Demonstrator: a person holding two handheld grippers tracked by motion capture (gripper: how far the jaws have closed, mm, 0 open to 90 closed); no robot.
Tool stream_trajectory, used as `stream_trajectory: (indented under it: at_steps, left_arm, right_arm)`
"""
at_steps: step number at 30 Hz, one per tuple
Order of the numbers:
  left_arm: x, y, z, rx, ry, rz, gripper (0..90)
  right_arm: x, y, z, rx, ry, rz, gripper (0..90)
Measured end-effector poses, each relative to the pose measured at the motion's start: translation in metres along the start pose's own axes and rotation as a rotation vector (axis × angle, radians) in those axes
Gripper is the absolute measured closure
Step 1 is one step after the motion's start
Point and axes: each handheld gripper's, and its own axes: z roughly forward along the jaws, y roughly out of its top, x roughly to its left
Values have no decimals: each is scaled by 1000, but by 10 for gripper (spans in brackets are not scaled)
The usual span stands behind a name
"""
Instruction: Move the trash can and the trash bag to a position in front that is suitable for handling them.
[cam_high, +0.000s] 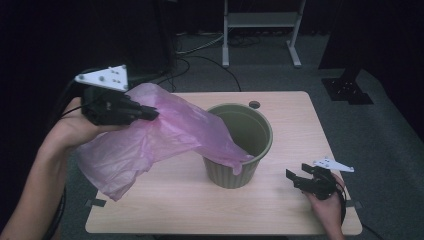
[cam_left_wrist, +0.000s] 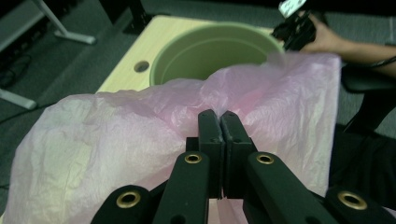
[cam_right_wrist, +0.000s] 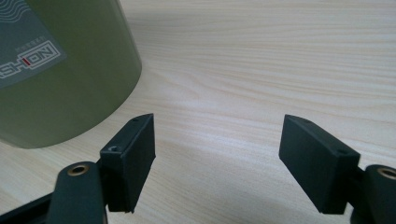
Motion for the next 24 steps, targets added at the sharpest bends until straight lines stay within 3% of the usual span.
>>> stream_trajectory:
  at_steps: [9, 13, 24]
  left_arm:
    - [16, 10, 49, 85, -9, -7, 887]
    - [19, 16, 70, 137, -8, 11, 887]
    - [16, 28, 120, 161, -72, 29, 887]
  right_arm:
    - [-3, 0, -2, -7, 2, 6, 261]
    - [-3, 0, -3, -7, 4, 8, 261]
    - [-4, 0, -4, -11, 8, 8, 261]
